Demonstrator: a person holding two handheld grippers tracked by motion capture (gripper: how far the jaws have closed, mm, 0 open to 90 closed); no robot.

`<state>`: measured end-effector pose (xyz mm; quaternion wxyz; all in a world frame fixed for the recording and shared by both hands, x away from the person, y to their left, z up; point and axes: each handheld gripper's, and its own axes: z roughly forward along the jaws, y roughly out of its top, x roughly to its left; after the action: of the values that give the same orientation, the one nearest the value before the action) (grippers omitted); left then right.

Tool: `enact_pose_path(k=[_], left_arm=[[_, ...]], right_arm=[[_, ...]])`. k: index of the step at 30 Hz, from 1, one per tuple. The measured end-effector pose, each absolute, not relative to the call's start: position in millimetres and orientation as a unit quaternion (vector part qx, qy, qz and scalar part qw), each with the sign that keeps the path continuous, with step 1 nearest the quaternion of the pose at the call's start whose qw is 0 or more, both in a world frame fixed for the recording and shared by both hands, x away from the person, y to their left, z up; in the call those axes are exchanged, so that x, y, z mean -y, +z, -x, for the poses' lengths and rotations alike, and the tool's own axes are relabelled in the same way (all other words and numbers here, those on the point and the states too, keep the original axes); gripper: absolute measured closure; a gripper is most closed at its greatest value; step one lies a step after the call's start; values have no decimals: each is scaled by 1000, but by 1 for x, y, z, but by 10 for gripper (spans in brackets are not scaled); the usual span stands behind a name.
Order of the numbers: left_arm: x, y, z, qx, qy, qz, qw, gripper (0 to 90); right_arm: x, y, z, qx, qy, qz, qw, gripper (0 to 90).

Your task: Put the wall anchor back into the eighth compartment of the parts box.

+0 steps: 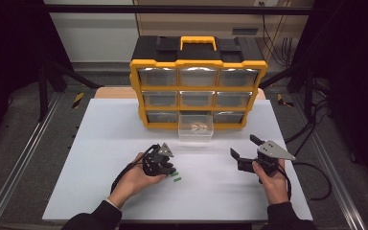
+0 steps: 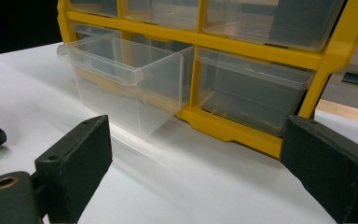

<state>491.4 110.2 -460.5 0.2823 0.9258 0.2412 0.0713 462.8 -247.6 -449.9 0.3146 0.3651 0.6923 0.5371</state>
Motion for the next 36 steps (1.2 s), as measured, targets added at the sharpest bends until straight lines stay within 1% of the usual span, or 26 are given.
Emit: enact_pose_path(k=[6,11,12,20,30,34,36], left_arm=[[-108,-461,-490,-247,76,-923,285,787],[-107,-461,-489,-239,88,-927,277,831],[-106,-462,-488,-244,89,-924,282,837],[-106,-461,-488,-243,90,-924,281,842],[-110,-460,-489,-246,94,-922,284,842],[-115,-457,-488,-251,93,-917,295,842],[-117,-456,-488,-260,92,-911,306,843]], right_arm=[[249,-449,-462,-690,539,-367,313,95],[250,-448,-462,-682,551,-363,314,87],[250,-447,-461,-683,547,-363,319,87],[251,-447,-461,-682,540,-366,331,103],[252,-447,-459,-680,524,-378,348,79],[254,-448,-456,-677,524,-383,348,102],[256,-450,-455,-678,521,-382,351,100]])
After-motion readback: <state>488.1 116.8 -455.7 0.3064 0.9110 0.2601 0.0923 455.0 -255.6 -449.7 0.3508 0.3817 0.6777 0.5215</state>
